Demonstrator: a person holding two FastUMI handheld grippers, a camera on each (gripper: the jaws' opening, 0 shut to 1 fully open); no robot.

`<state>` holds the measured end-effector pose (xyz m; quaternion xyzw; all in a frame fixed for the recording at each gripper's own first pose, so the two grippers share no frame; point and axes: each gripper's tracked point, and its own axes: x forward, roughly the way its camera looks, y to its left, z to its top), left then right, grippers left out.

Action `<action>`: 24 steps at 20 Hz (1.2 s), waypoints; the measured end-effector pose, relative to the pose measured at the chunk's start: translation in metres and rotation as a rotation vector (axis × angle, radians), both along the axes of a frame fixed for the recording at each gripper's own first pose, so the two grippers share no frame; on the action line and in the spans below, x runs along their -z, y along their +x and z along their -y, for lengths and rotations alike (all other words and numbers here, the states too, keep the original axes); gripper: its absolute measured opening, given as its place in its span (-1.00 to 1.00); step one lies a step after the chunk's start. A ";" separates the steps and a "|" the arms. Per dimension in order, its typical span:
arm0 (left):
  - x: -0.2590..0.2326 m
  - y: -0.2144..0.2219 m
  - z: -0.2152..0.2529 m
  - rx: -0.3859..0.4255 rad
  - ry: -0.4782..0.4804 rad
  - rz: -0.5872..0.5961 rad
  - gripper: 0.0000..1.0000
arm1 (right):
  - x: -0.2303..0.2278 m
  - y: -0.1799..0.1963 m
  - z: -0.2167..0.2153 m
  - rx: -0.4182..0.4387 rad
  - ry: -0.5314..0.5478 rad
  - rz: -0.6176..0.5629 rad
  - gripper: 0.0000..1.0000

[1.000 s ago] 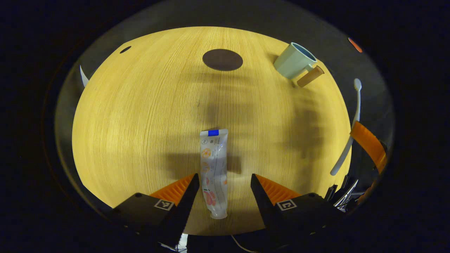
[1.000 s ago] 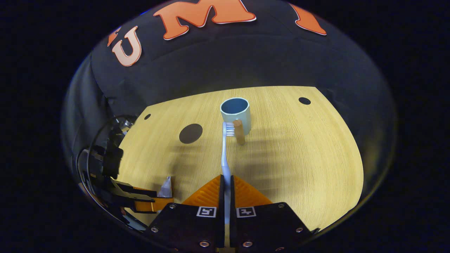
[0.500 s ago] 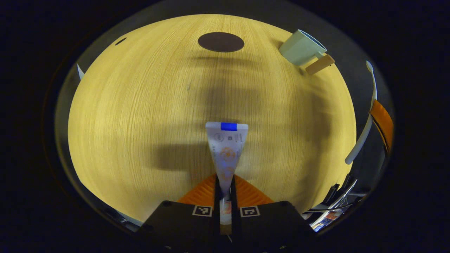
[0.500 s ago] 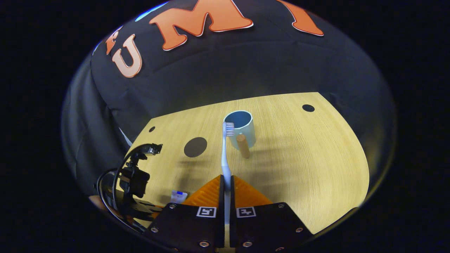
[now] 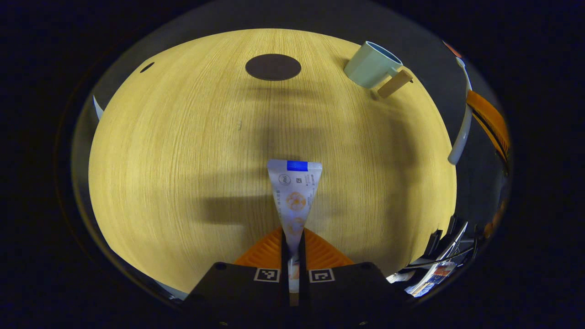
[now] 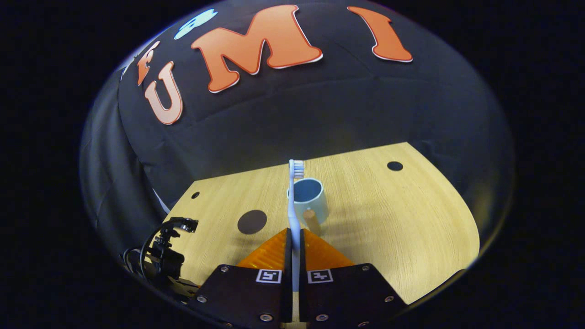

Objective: Put the toothbrush and toothpaste on the desktop into the cup, then pick up the cup and place it on the coaster on the desktop.

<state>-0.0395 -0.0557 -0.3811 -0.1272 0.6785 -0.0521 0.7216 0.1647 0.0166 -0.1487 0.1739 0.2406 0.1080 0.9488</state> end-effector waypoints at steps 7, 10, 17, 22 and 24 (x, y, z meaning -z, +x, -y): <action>-0.017 -0.005 -0.016 0.003 -0.001 0.018 -0.83 | -0.028 0.050 -0.001 0.038 -0.018 0.175 -0.87; -0.022 -0.007 -0.020 0.004 -0.014 0.025 -0.83 | -0.036 0.075 -0.002 0.052 -0.008 0.241 -0.87; -0.043 0.004 -0.022 0.004 -0.044 0.082 -0.84 | -0.052 0.120 -0.001 0.096 -0.016 0.366 -0.88; -0.050 0.012 -0.029 -0.008 -0.048 0.119 -0.83 | -0.038 0.148 -0.005 0.104 -0.014 0.405 -0.87; -0.053 0.013 -0.033 -0.016 -0.053 0.128 -0.84 | -0.034 0.157 -0.009 0.100 -0.006 0.421 -0.87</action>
